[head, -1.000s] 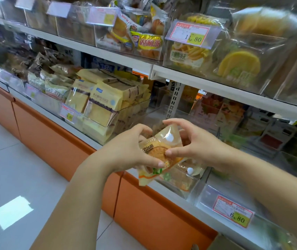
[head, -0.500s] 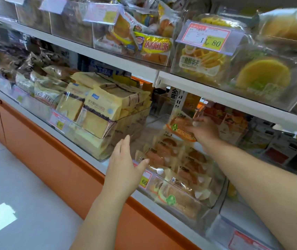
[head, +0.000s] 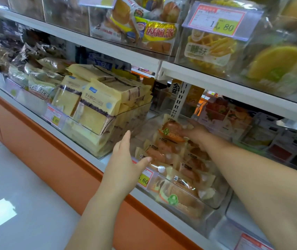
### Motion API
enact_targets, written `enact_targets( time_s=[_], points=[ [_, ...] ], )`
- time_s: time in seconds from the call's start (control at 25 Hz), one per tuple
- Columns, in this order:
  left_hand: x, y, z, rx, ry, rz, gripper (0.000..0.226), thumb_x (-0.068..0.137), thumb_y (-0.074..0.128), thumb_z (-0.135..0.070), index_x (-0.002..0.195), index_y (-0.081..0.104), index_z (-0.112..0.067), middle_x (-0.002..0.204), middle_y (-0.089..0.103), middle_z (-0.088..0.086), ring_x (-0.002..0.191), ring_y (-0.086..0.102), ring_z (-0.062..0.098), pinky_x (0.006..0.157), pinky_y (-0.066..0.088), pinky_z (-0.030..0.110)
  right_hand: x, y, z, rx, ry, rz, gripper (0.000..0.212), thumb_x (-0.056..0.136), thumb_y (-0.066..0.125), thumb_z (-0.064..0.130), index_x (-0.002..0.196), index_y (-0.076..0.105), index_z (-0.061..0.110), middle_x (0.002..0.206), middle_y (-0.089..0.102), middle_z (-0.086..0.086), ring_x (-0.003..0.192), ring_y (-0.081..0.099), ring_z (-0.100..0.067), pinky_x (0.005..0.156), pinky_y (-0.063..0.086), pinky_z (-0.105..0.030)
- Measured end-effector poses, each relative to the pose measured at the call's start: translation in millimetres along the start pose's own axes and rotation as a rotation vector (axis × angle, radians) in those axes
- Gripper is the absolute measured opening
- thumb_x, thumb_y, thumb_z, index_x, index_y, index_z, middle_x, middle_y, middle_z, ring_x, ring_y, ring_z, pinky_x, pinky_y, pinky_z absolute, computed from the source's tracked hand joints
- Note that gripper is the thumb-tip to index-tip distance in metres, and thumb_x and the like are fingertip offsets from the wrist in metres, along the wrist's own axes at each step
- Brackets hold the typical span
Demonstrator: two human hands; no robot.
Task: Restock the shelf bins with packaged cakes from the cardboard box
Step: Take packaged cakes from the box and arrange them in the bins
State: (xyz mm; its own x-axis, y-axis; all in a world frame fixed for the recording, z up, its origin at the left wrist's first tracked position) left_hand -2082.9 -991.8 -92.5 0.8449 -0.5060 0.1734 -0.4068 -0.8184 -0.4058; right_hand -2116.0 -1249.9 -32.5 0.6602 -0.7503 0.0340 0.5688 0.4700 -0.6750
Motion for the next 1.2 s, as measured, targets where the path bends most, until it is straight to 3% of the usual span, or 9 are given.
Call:
enact_targets(
  time_s=[0.2, 0.28, 0.36, 0.48, 0.56, 0.72, 0.84, 1.04, 1.2],
  points=[
    [-19.5, -3.2, -46.3, 0.150, 0.167, -0.122, 0.087, 0.089, 0.067, -0.042, 0.156, 0.012, -0.029, 0.162, 0.020, -0.003, 0.149, 0.015, 0.016, 0.121, 0.020, 0.041, -67.5, -56.6, 8.1, -0.146, -0.201, -0.090, 0.071, 0.089, 0.067, 0.036, 0.149, 0.030, 0.032, 0.149, 0.041, 0.001, 0.109, 0.054, -0.015, 0.074, 0.043, -0.020],
    [-42.2, -5.6, -86.2, 0.152, 0.327, -0.162, 0.076, 0.091, 0.065, -0.036, 0.153, 0.024, -0.027, 0.154, 0.035, -0.004, 0.143, 0.028, 0.015, 0.117, 0.028, 0.038, -124.3, -82.7, 5.7, -0.096, -0.278, -0.109, 0.059, 0.090, 0.064, 0.036, 0.143, 0.038, 0.035, 0.132, 0.051, 0.005, 0.104, 0.055, -0.009, 0.065, 0.041, -0.013],
    [-71.4, -3.1, -125.1, 0.116, 0.447, -0.128, 0.060, 0.092, 0.063, -0.031, 0.146, 0.039, -0.027, 0.132, 0.055, -0.007, 0.122, 0.050, 0.010, 0.103, 0.043, 0.031, -192.3, -109.9, -4.3, -0.026, -0.389, -0.132, 0.047, 0.092, 0.063, 0.033, 0.135, 0.047, 0.034, 0.119, 0.056, 0.011, 0.102, 0.057, -0.004, 0.070, 0.044, -0.009],
    [-124.5, 34.3, -162.5, 0.174, 0.520, 0.146, 0.037, 0.092, 0.063, -0.031, 0.128, 0.058, -0.029, 0.104, 0.065, -0.013, 0.095, 0.060, 0.004, 0.087, 0.049, 0.023, -284.4, -143.7, -53.7, 0.054, -0.399, -0.109, 0.032, 0.092, 0.063, 0.024, 0.118, 0.054, 0.040, 0.108, 0.061, 0.012, 0.096, 0.059, -0.001, 0.080, 0.047, -0.011],
    [-163.2, 78.1, -164.3, 0.285, 0.498, 0.421, 0.034, 0.092, 0.064, -0.035, 0.125, 0.060, -0.029, 0.106, 0.067, -0.011, 0.092, 0.061, 0.005, 0.082, 0.046, 0.020, -325.1, -154.1, -106.5, -0.002, -0.295, -0.027, 0.031, 0.090, 0.064, 0.021, 0.112, 0.055, 0.042, 0.109, 0.063, 0.010, 0.095, 0.060, -0.003, 0.082, 0.048, -0.015],
    [-246.3, 182.8, -108.6, 0.635, 0.473, 0.930, 0.050, 0.090, 0.064, -0.043, 0.136, 0.053, -0.027, 0.130, 0.061, -0.002, 0.115, 0.059, 0.016, 0.092, 0.042, 0.022, -378.5, -149.3, -239.9, -0.306, 0.049, 0.287, 0.035, 0.090, 0.065, 0.026, 0.124, 0.059, 0.027, 0.121, 0.063, 0.002, 0.106, 0.059, -0.009, 0.092, 0.042, -0.018],
    [-291.2, 234.5, -48.5, 0.913, 0.397, 1.112, 0.066, 0.090, 0.062, -0.042, 0.148, 0.036, -0.025, 0.153, 0.037, 0.013, 0.135, 0.043, 0.031, 0.109, 0.038, 0.038, -406.8, -130.1, -320.5, -0.360, 0.238, 0.389, 0.042, 0.092, 0.061, 0.024, 0.133, 0.053, 0.022, 0.130, 0.060, -0.002, 0.112, 0.056, -0.012, 0.090, 0.039, -0.019],
    [-307.2, 250.6, -4.8, 1.077, 0.470, 0.946, 0.077, 0.090, 0.060, -0.038, 0.154, 0.020, -0.025, 0.161, 0.017, 0.010, 0.143, 0.025, 0.030, 0.115, 0.028, 0.041, -430.6, -107.8, -399.3, -0.414, 0.363, 0.301, 0.051, 0.091, 0.060, 0.028, 0.139, 0.044, 0.023, 0.132, 0.049, -0.006, 0.123, 0.050, -0.025, 0.101, 0.039, -0.028],
    [-291.2, 261.0, -2.8, 0.988, 0.431, 0.810, 0.083, 0.085, 0.065, -0.043, 0.153, 0.022, -0.024, 0.152, 0.035, 0.004, 0.136, 0.036, 0.027, 0.108, 0.037, 0.042, -425.2, -107.7, -398.2, -0.474, 0.233, 0.136, 0.045, 0.091, 0.053, 0.023, 0.136, 0.048, 0.026, 0.124, 0.051, -0.002, 0.122, 0.045, -0.022, 0.101, 0.037, -0.030]
  ],
)
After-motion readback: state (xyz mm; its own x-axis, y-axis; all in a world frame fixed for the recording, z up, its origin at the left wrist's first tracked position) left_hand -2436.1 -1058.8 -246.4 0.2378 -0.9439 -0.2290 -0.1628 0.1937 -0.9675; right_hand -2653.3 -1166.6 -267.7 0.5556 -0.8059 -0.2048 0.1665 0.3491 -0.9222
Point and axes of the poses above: each hand's wrist, its own x-axis towards the middle knuckle, its own y-axis out of the palm, z = x × y, the point moved 4 cm from there along x, towards the middle knuckle
